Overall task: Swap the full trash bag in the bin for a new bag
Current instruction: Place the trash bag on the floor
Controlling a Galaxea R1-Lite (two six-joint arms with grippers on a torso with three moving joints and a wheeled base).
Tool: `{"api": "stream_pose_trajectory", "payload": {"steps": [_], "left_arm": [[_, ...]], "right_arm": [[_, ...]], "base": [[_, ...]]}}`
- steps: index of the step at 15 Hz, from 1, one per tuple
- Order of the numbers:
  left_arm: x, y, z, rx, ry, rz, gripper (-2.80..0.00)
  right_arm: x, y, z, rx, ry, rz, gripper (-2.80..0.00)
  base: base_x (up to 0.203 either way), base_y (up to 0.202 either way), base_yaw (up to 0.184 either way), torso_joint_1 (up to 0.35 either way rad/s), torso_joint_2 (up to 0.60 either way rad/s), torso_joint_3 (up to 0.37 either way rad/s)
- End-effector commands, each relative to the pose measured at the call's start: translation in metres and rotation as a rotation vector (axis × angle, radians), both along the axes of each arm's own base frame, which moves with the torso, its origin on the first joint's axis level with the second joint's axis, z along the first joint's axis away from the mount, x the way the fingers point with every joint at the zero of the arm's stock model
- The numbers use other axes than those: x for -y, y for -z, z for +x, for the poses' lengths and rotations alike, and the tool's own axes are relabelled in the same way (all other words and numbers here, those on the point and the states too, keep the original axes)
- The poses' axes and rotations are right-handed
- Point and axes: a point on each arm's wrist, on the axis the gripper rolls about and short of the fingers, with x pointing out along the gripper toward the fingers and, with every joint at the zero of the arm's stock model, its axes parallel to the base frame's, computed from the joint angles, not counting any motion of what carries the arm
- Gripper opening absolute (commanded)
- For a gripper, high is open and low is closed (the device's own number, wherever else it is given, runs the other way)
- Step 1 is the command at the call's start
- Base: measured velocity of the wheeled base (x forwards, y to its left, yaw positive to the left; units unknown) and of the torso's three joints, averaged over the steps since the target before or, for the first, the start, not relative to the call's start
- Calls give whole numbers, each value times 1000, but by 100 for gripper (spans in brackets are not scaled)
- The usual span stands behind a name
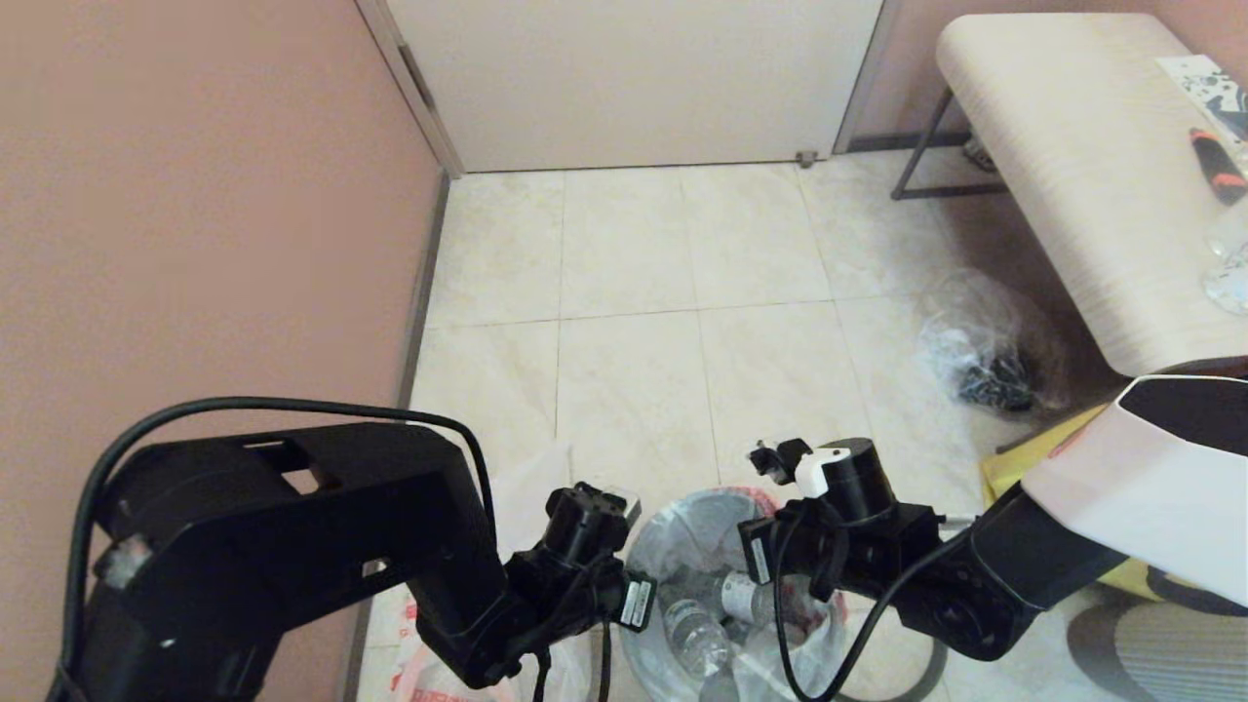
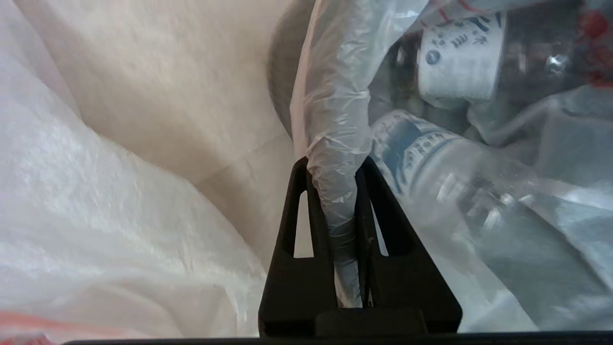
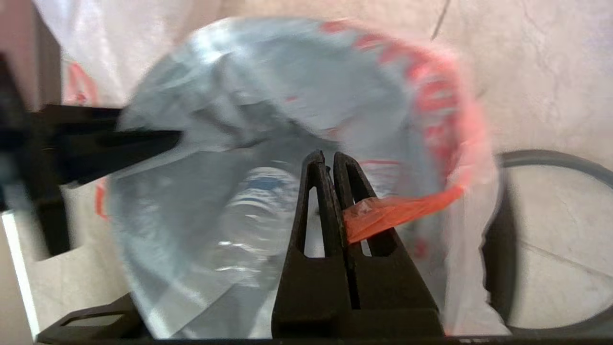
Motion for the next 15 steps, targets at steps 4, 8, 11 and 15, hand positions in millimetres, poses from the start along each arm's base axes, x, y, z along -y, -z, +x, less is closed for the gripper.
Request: {"api": "stream_pose_trajectory", "payload": {"steps": [4, 8, 11, 15], "left_arm": [[5, 4, -1, 21, -1, 2, -280], [8, -4, -1, 58, -29, 5, -280], [0, -23, -5, 80, -39, -13, -280], [-5, -22, -8, 78, -40, 10, -280]], "right_arm": [[-11, -15, -10, 26, -29, 43, -280], [-12, -25, -13, 44, -36, 58, -280], [-8, -16, -8, 28, -20, 45, -280], [3, 11, 20, -7, 38, 19, -280]], "base": [[0, 0, 0, 0, 0, 0], [0, 0, 0, 0, 0, 0], [0, 0, 0, 0, 0, 0], [0, 0, 0, 0, 0, 0]]}}
